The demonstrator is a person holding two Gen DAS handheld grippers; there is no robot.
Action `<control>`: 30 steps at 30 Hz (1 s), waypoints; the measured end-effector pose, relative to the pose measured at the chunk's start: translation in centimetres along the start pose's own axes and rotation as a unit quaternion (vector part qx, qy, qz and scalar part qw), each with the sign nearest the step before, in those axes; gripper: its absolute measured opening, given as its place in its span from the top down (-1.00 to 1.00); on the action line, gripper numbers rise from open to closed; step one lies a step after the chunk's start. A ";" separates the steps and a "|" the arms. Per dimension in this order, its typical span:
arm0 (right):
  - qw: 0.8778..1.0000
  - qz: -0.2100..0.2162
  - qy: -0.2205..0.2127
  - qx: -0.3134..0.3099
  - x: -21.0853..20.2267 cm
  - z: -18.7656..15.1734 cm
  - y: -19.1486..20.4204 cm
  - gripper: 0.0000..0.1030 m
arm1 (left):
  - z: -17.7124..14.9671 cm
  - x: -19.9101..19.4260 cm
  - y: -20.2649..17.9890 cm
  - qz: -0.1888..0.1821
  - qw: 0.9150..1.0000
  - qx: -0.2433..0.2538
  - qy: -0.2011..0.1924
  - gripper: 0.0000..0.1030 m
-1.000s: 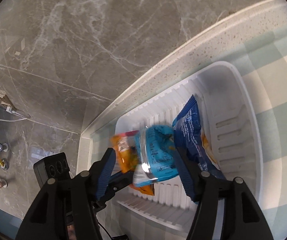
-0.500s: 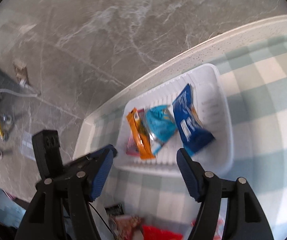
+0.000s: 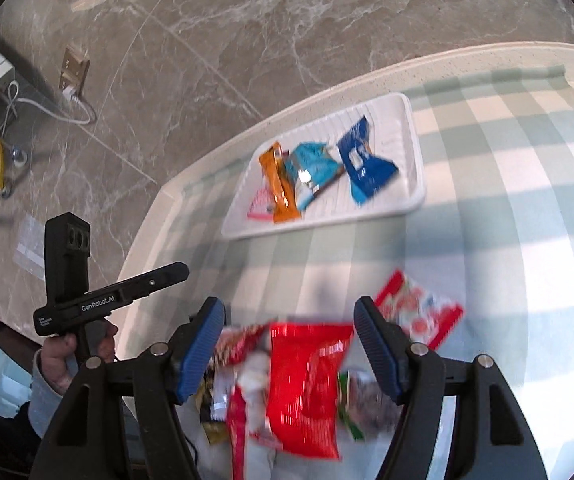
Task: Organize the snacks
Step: 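Move both tools back over the remaining snack pile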
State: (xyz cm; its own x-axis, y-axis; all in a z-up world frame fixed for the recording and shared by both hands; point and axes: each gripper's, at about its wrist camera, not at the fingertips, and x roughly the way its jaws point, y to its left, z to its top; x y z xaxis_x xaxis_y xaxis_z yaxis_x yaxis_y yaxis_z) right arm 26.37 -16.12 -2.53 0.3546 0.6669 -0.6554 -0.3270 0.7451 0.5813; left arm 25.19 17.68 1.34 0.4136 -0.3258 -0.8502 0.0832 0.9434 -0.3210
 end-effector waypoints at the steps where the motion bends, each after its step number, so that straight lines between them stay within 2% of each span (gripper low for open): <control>1: 1.000 -0.004 0.001 -0.003 -0.1 -0.4 0.2 -0.37 | -0.5 -0.1 0.1 0.002 1.000 -0.002 0.002 0.13; 5: 1.000 -0.011 0.003 -0.013 -0.5 -2.1 0.7 -0.37 | -3.0 -0.6 0.3 0.009 1.000 -0.011 0.011 0.13; 15: 0.999 -0.020 0.010 -0.023 -0.9 -4.7 1.7 -0.39 | -6.8 -0.1 0.6 0.018 0.998 -0.037 0.038 0.13; 30: 0.998 -0.044 0.018 -0.043 -0.4 -6.1 2.7 -0.39 | -8.6 0.8 1.2 0.023 0.997 -0.055 0.057 0.13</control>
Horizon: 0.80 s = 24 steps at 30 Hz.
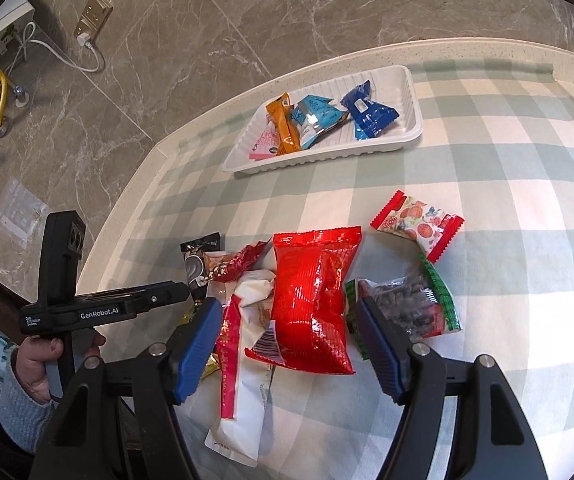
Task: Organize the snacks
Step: 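Move both tools back over the remaining snack pile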
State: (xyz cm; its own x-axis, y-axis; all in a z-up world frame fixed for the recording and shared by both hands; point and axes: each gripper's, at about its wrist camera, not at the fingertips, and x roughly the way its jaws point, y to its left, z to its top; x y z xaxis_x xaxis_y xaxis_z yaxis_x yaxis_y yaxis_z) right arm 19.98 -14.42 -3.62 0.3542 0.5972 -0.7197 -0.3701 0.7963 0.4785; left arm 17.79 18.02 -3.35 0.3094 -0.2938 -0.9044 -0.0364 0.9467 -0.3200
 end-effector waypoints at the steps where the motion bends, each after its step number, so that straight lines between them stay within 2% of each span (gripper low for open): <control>1: 1.000 -0.005 0.000 0.000 0.1 0.0 0.1 -0.39 | 0.0 0.0 0.1 0.000 1.000 -0.001 0.000 0.13; 24: 0.999 -0.022 0.024 -0.021 2.6 0.4 1.0 -0.39 | 1.0 0.4 0.1 -0.019 1.000 -0.005 0.002 0.08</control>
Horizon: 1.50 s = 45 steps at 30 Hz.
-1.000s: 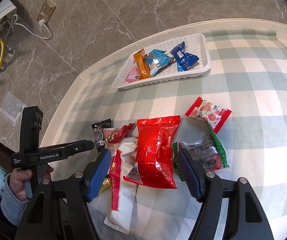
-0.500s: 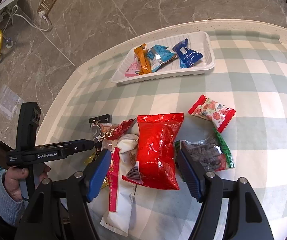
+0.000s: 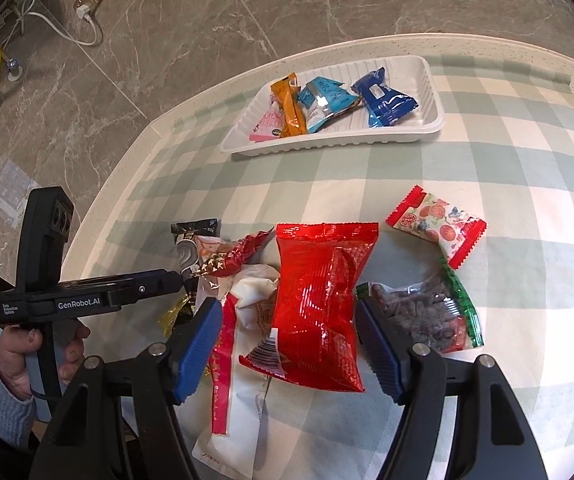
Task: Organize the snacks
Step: 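Move both tools back over the remaining snack pile, then grasp black packet with left tool while right tool grasps red bag, lift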
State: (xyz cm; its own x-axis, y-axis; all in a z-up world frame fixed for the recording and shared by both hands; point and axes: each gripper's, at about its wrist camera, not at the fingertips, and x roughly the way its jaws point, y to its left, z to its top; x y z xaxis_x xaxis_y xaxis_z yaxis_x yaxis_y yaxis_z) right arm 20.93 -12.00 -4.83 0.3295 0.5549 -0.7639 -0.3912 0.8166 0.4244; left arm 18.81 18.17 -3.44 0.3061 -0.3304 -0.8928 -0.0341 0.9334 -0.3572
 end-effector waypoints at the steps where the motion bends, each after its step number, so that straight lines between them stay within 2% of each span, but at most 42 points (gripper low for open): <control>1: 1.000 -0.001 0.000 0.000 0.0 0.0 0.0 -0.39 | 0.1 -0.1 0.0 -0.001 1.000 0.001 -0.001 0.08; 20: 0.999 -0.024 0.016 -0.012 1.5 0.0 0.1 -0.39 | 1.2 1.9 -1.3 0.011 1.000 0.018 0.010 0.07; 26: 0.999 -0.026 0.028 -0.004 2.5 0.1 -0.5 -0.39 | 1.4 2.3 -1.3 0.018 0.999 0.049 0.011 0.04; 29: 0.999 -0.031 0.036 -0.007 2.9 0.1 -0.6 -0.30 | 1.3 2.1 -1.2 0.026 0.997 0.068 0.010 0.05; 35: 0.998 -0.042 0.043 -0.017 3.4 0.1 -0.4 -0.25 | 1.2 2.0 -1.0 0.032 0.995 0.090 0.009 0.08; 39: 0.997 -0.048 0.050 -0.025 4.0 0.1 -0.2 -0.14 | 1.1 2.1 -1.4 0.037 0.993 0.113 0.011 0.10; 45: 0.997 -0.050 0.051 -0.022 4.4 0.3 -0.3 -0.10 | 1.2 1.7 -1.2 0.048 0.987 0.150 0.019 0.12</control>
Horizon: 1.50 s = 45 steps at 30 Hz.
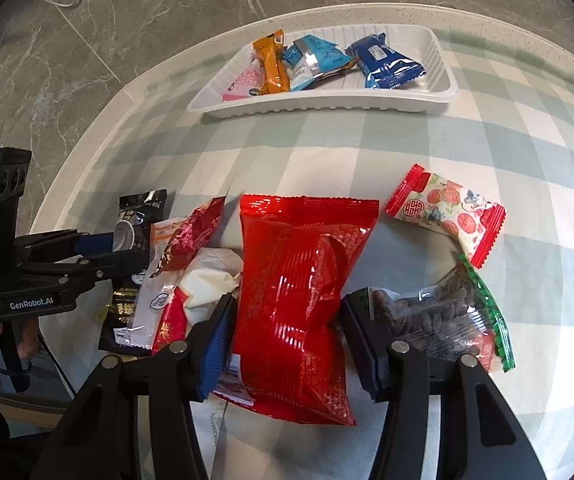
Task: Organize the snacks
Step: 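Grasp black packet with left tool while right tool grasps red bag, lift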
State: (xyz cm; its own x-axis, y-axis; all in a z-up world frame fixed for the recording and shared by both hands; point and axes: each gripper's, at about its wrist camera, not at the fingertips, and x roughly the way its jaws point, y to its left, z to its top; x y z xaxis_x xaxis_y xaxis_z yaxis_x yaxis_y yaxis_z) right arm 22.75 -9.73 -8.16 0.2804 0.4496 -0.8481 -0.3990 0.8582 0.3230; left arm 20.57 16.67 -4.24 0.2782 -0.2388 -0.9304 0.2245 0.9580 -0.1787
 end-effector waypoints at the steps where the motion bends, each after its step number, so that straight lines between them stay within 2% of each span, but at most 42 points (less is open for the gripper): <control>1: 1.000 0.000 0.000 -0.001 0.0 0.0 0.0 -0.10 | 0.1 -0.1 0.1 0.008 1.000 0.007 0.000 0.12; 4: 1.000 -0.001 0.000 -0.002 0.1 0.0 0.0 -0.10 | 0.2 -0.3 0.7 0.028 1.000 0.012 0.004 0.12; 12: 1.000 -0.008 0.001 -0.006 0.3 0.1 0.2 -0.07 | -0.3 1.1 0.6 0.021 0.999 -0.007 0.028 0.13; 14: 1.000 -0.010 0.000 -0.007 0.4 0.2 0.2 0.00 | -0.5 1.1 0.4 0.025 0.999 -0.008 0.019 0.24; 15: 1.000 -0.010 -0.001 -0.005 0.3 0.2 0.1 0.06 | -0.5 1.0 0.5 0.019 1.000 -0.015 0.015 0.30; 17: 1.000 -0.002 -0.001 0.002 0.3 0.2 -0.2 0.15 | -0.6 0.8 1.1 0.000 0.999 -0.035 0.010 0.54; 18: 1.000 0.003 -0.001 0.007 0.3 0.2 -0.4 0.23 | -0.7 0.8 1.5 -0.013 0.999 -0.047 0.008 0.58; 23: 0.996 0.061 0.001 0.067 0.1 0.2 -2.5 0.28 | -1.1 0.4 2.8 -0.046 0.995 -0.089 -0.003 0.63; 27: 0.982 0.129 0.001 0.140 0.2 -0.2 -4.7 0.29 | -1.3 0.2 3.6 -0.078 0.990 -0.116 -0.008 0.63; 31: 0.956 0.206 -0.005 0.211 0.1 -0.8 -6.8 0.29 | -1.2 -0.3 4.3 -0.107 0.984 -0.141 -0.017 0.63; 34: 0.937 0.245 -0.011 0.247 -0.1 -1.1 -7.9 0.29 | -0.8 -0.7 4.6 -0.125 0.980 -0.153 -0.023 0.63; 37: 0.922 0.274 -0.018 0.272 -0.3 -1.2 -8.6 0.29 | 0.0 -1.1 4.7 -0.141 0.976 -0.162 -0.030 0.63; 41: 0.909 0.299 -0.027 0.289 -0.4 -0.7 -9.1 0.29 | 1.2 -1.6 5.1 -0.162 0.971 -0.172 -0.040 0.63; 45: 0.904 0.306 -0.036 0.297 -0.9 0.4 -9.6 0.29 | 2.9 -2.1 5.6 -0.170 0.969 -0.173 -0.049 0.63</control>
State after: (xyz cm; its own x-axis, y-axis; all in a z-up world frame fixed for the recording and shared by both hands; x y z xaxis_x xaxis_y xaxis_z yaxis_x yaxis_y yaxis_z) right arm 26.66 -18.25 -10.28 0.2310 0.8819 -0.4109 0.0350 0.4145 0.9094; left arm 23.95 22.10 -2.36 0.3337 -0.5470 -0.7677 -0.0035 0.8137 -0.5813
